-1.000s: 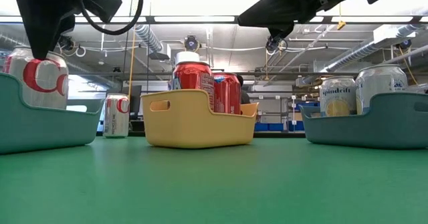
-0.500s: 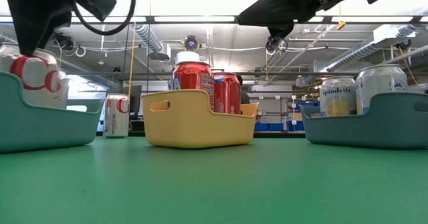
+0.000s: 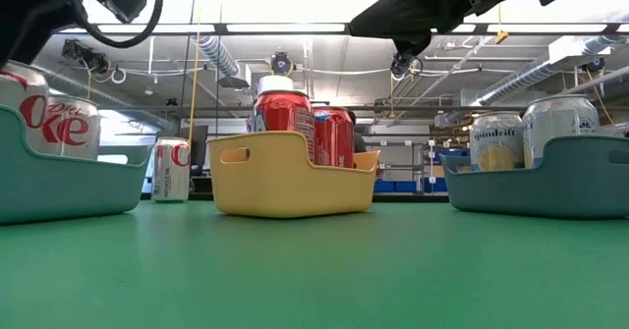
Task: Sort soda cans
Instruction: Put the bottom right white soda can into the green bin
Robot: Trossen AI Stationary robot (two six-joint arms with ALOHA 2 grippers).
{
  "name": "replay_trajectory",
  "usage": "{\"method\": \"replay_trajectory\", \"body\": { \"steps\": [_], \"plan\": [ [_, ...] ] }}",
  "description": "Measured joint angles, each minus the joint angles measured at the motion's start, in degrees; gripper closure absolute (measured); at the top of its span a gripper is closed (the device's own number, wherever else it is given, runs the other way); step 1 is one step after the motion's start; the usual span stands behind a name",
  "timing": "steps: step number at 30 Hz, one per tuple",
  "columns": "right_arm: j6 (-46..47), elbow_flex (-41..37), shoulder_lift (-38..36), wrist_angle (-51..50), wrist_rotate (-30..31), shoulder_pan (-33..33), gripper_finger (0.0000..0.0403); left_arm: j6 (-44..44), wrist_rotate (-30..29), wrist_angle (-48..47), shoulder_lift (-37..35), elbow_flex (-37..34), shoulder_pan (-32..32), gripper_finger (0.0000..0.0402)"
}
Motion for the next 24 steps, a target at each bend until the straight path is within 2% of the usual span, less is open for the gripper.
{"method": "replay_trajectory", "body": {
  "steps": [10,24],
  "plan": [
    [0.9,0.0,0.0,0.0,0.0,1.0,0.0403,-1.3,-0.8,0.9,0.0,-1.2,-1.6,0.0158],
    [0.7,0.0,0.0,0.2,0.0,1.3,0.0403,-1.3,-0.8,0.8,-0.1,-2.6,-1.8,0.0104]
  ]
}}
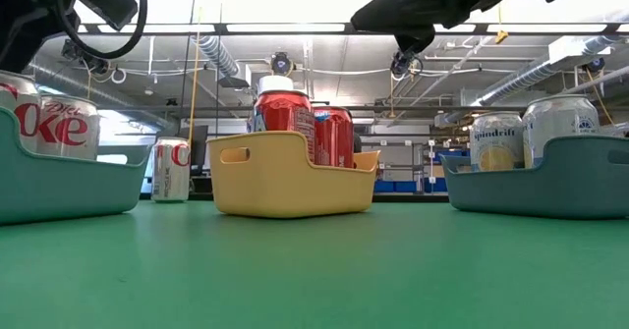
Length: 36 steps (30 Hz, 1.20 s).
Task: Sort soda cans
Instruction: Put the bottom right white soda can into the green bin, then put the left white soda can into the green bin
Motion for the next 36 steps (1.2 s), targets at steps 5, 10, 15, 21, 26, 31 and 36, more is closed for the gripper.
{"method": "replay_trajectory", "body": {
  "steps": [5,10,15,21,26,31,36],
  "plan": [
    [0.0,0.0,0.0,0.1,0.0,0.0,0.0403,0.0,-0.1,-2.4,0.0,1.5,0.0,0.0101],
    [0.0,0.0,0.0,0.2,0.0,0.0,0.0403,0.0,-0.1,-2.3,0.0,3.2,0.0,0.0101],
    [-0.1,0.0,0.0,0.2,0.0,0.0,0.0403,0.8,2.6,-2.3,0.0,6.1,0.0,0.0107],
    [-1.6,0.0,0.0,0.6,0.6,-0.2,0.0403,2.6,-0.2,-2.2,0.0,13.0,0.9,0.014],
    [-1.6,0.0,0.0,0.9,0.8,-0.8,0.0403,6.4,-8.9,-2.2,0.0,19.0,3.5,0.0195],
    [-1.6,0.0,0.0,1.1,0.8,-1.2,0.0403,13.2,-13.0,-2.2,0.0,20.6,11.3,0.0292],
    [-2.0,0.0,0.0,1.1,0.9,-1.2,0.0403,25.5,-13.2,-2.2,0.0,20.6,24.1,0.0391]
  ]
}}
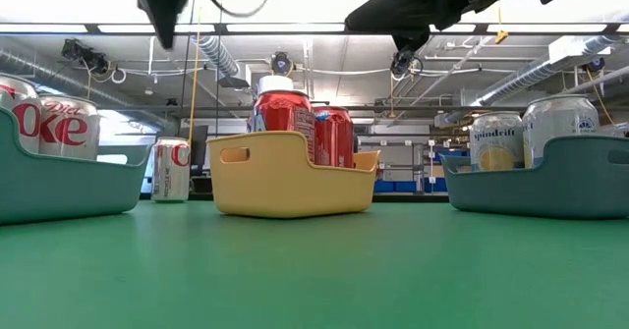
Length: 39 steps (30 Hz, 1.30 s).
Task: Sort soda cans
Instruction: Put the left white soda can into the green bin
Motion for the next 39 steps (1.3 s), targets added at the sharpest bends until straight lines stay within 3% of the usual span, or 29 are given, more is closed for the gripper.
{"method": "replay_trajectory", "body": {
  "steps": [7,11,17,24,30,34,39],
  "plan": [
    [-1.2,0.0,0.0,0.0,0.0,0.0,0.0403,15.4,-0.6,0.1,0.0,0.0,19.9,0.0396],
    [-2.1,0.0,0.0,0.0,0.1,0.0,0.0403,23.6,-5.0,2.4,0.1,0.0,29.8,0.0392],
    [-2.2,0.0,0.0,0.0,0.1,-0.1,0.0403,30.0,-2.7,4.2,1.8,0.0,42.9,0.0338],
    [-2.1,0.0,0.0,-0.1,-1.7,-0.3,0.0403,34.3,0.1,5.2,7.2,-0.4,49.3,0.0215],
    [-1.9,0.0,0.0,-0.1,-4.9,-0.6,0.0403,38.8,-3.4,7.6,12.7,-1.6,50.8,0.0124],
    [-2.0,0.0,0.0,-0.2,-5.0,-0.6,0.0403,40.8,-0.4,9.3,14.5,-1.6,52.4,0.0095],
    [-1.9,0.0,0.0,-1.1,-5.1,-0.6,0.0402,41.7,1.8,10.0,16.2,-1.6,55.0,0.009]
  ]
}}
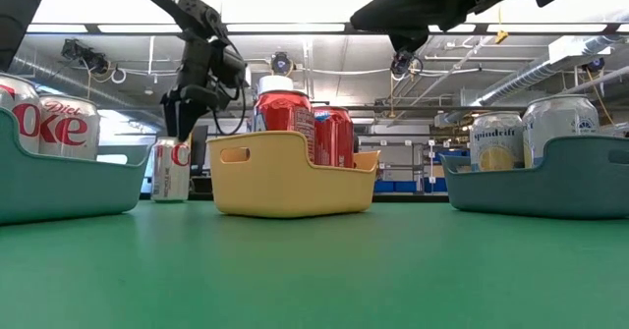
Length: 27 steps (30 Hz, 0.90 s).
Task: Sort soda cans
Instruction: Put the left white soda can into the green bin
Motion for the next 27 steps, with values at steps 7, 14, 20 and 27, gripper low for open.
{"method": "replay_trajectory", "body": {
  "steps": [7,14,20,27],
  "plan": [
    [0.0,0.0,0.0,-0.3,0.0,0.0,0.0402,0.2,1.1,1.0,0.2,0.0,1.7,0.009],
    [0.0,0.0,0.0,-0.3,-0.1,0.0,0.0402,0.2,1.6,1.0,0.5,0.0,2.6,0.009],
    [0.0,0.0,0.0,-0.3,-0.1,0.0,0.0402,0.1,1.8,1.1,2.1,0.0,2.8,0.0089],
    [0.1,0.0,0.0,-0.3,-0.1,0.0,0.0402,0.1,1.9,1.6,3.5,0.2,2.8,0.0089]
  ]
}}
